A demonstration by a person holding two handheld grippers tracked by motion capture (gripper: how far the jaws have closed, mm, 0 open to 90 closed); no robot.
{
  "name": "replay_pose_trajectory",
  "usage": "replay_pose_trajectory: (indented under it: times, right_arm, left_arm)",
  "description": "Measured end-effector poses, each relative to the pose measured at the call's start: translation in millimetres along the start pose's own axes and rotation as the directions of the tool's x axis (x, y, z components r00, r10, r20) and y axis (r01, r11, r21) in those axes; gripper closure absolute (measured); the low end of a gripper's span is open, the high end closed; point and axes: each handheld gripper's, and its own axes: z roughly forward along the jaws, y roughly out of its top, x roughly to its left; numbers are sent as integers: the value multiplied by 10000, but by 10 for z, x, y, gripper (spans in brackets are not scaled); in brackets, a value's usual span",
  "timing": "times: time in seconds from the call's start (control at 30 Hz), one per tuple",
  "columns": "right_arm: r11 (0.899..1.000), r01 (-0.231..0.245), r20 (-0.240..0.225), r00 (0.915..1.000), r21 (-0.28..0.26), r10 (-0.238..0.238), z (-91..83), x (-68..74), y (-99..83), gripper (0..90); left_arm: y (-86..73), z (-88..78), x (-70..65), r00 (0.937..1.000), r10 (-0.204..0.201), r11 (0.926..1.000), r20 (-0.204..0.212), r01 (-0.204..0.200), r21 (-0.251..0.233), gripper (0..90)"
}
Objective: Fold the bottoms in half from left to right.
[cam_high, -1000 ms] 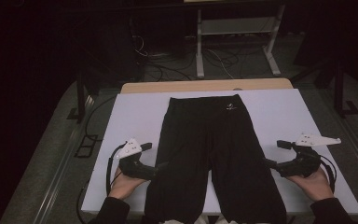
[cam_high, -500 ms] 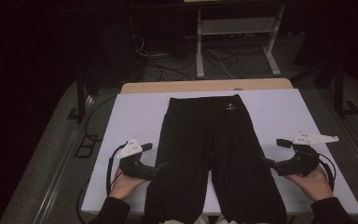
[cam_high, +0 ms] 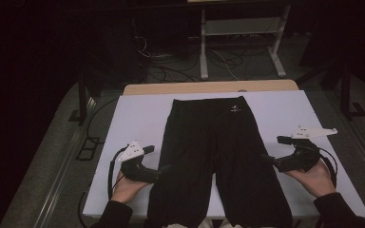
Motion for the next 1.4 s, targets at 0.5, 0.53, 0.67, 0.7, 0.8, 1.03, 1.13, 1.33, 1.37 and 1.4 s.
replay_pose_trajectory:
  times: [0.5,0.53,0.67,0.7,0.8,1.03,1.13,1.33,1.37,1.4]
  right_arm:
    - [9986,466,-221,9987,231,-461,168,40,257,0]
    - [9983,516,-209,9985,256,-511,185,44,275,0]
    - [9975,645,-247,9977,302,-638,243,60,341,0]
    - [9970,696,-258,9973,331,-687,256,65,359,0]
    - [9960,812,-292,9964,379,-801,302,86,413,0]
    - [9937,995,-522,9939,510,-969,414,137,538,0]
    - [9931,1055,-562,9931,513,-1026,455,155,580,0]
    - [9914,1199,-611,9913,529,-1167,549,191,644,0]
    - [9914,1196,-635,9912,530,-1162,562,195,649,0]
    - [9913,1197,-665,9910,549,-1160,583,202,656,0]
  left_arm:
    - [-4,-9,16,10000,-82,10000,-45,82,-20,0]
    - [-4,-8,15,9999,-92,10000,-48,92,-16,0]
    - [-5,-7,15,9999,-94,10000,-40,93,-16,0]
    - [-6,-6,16,9999,-98,10000,-36,98,-18,0]
    - [-6,-6,17,9999,-127,9999,-36,127,6,0]
    - [-4,-31,29,9992,-391,9990,17,392,-206,0]
    - [-6,-28,23,9993,-381,9992,6,381,-134,0]
    - [0,3,-45,9997,-144,9999,218,143,57,0]
    - [2,7,-53,9996,-132,9999,236,131,67,0]
    - [2,10,-58,9996,-132,9999,255,130,77,0]
